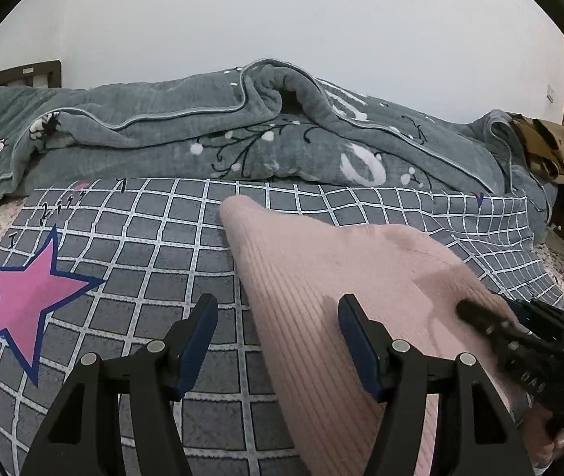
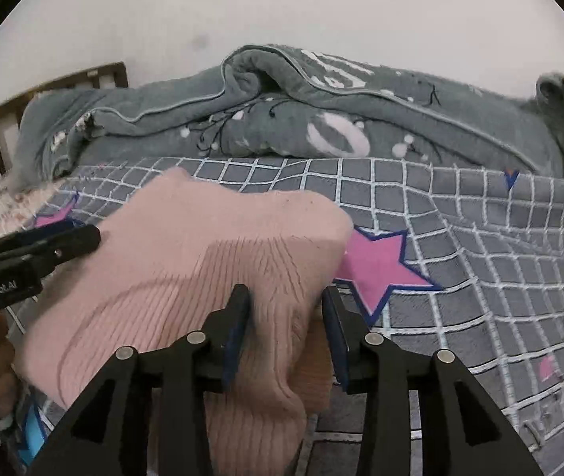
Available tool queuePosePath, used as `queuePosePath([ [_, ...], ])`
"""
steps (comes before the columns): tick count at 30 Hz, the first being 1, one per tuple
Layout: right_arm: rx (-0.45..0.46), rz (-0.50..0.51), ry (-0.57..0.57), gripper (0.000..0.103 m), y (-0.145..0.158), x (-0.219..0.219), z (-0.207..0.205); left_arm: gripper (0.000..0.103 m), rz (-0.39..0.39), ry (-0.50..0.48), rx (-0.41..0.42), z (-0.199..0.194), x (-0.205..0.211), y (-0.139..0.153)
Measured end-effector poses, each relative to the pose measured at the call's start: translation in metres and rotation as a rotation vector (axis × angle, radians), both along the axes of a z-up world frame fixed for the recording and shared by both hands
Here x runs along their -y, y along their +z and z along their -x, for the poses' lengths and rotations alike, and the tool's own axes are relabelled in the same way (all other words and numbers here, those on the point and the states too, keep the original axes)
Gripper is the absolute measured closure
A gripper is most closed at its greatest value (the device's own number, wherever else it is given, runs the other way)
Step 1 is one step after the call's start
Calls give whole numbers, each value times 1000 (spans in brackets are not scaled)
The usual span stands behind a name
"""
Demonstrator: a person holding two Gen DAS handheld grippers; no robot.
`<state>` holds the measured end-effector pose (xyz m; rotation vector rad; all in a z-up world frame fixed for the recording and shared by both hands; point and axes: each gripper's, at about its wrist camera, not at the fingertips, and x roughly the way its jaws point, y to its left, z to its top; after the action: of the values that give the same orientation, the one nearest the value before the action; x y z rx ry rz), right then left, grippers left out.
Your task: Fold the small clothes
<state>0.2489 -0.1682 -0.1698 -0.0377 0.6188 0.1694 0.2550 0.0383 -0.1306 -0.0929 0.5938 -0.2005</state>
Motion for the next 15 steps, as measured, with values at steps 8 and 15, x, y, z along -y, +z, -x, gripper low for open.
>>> queuePosePath([
  [8,12,-116,-4,89,4,17,3,42,21,-21,-9,-8,2,0],
  [15,56,-68,-32,76,15,9,8,42,26,-9,-35,-12,1,-3],
])
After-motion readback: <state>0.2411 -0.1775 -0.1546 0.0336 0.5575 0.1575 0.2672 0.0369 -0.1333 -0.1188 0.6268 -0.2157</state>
